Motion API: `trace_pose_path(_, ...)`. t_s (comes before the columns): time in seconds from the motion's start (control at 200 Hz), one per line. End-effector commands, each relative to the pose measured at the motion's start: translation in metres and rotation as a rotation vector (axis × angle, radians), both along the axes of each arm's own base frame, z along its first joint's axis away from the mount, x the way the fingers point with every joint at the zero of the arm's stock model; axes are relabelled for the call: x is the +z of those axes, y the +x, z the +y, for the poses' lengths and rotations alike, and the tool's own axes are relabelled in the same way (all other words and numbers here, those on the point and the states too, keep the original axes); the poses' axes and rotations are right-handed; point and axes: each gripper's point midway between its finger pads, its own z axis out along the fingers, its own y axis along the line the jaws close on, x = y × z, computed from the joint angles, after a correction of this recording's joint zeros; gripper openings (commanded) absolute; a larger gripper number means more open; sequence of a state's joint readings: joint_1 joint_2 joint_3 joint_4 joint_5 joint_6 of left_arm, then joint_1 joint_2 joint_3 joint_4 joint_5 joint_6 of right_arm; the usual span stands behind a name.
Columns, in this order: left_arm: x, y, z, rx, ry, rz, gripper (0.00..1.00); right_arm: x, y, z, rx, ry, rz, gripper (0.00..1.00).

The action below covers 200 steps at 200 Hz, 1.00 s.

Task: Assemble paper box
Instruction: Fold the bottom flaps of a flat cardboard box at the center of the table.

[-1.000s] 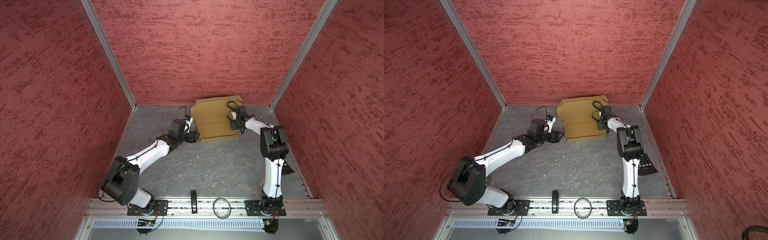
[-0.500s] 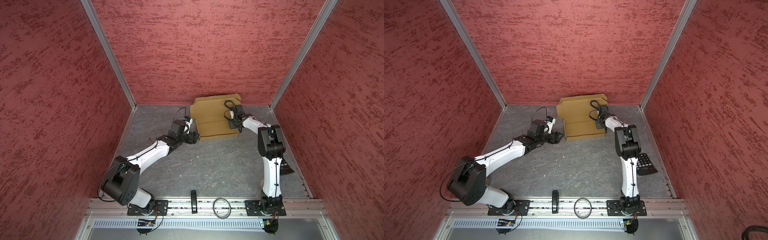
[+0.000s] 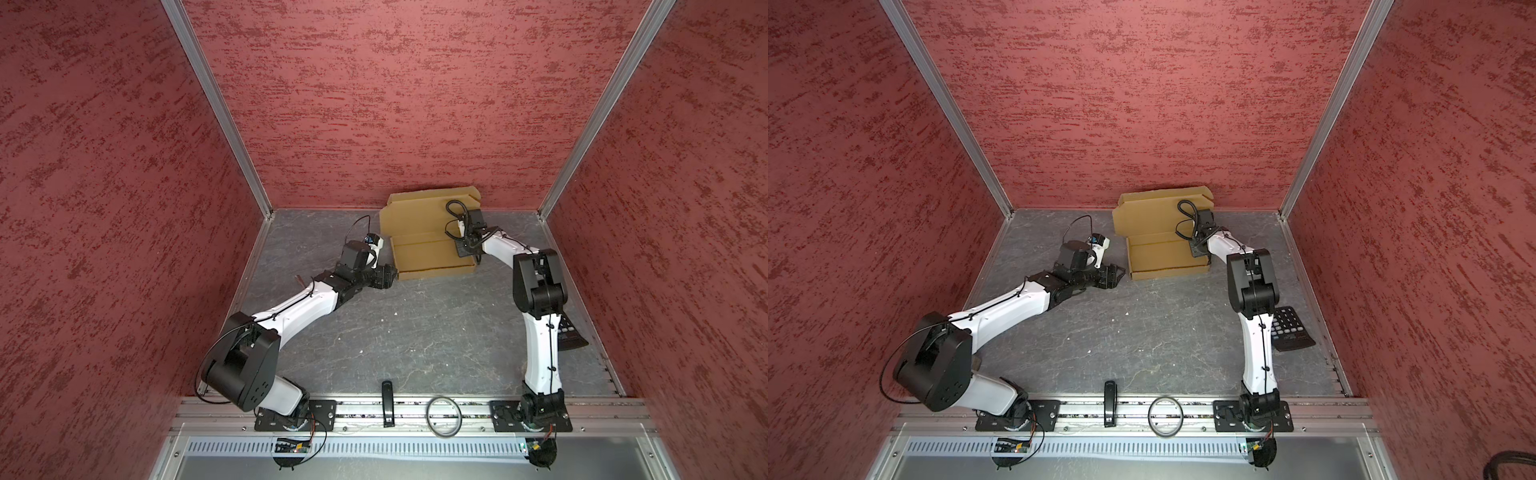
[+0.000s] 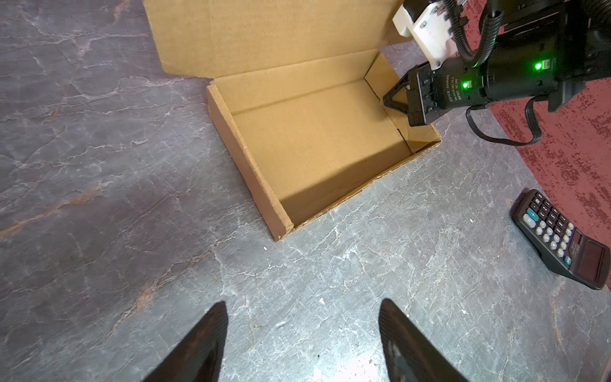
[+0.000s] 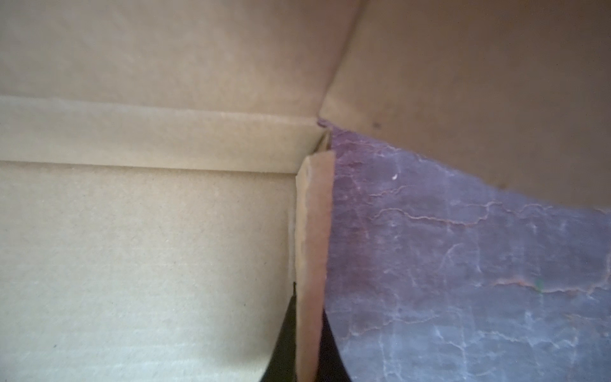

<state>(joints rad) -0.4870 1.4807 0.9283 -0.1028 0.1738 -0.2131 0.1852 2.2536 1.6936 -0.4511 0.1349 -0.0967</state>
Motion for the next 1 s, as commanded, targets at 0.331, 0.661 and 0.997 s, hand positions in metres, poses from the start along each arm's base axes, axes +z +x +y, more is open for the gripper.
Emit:
trace_pose_path(0.331,0.013,-0.001,0.007,0.025,-0.013,-0.041,0.73,-0.021,-0.018,0.000,-0.014,-0.010,0.086,0.15)
trace_pose_path(0.661,0.013,-0.003,0.007,0.025,-0.015,-0.041,0.73,-0.010,-0.015,0.001,-0.023,0.002,0.060,0.24)
trace_pose_path(0.997,0.025,0.003,0.009,0.043,-0.013,-0.061,0.73,0.016,-0.019,0.005,-0.026,0.055,0.014,0.38)
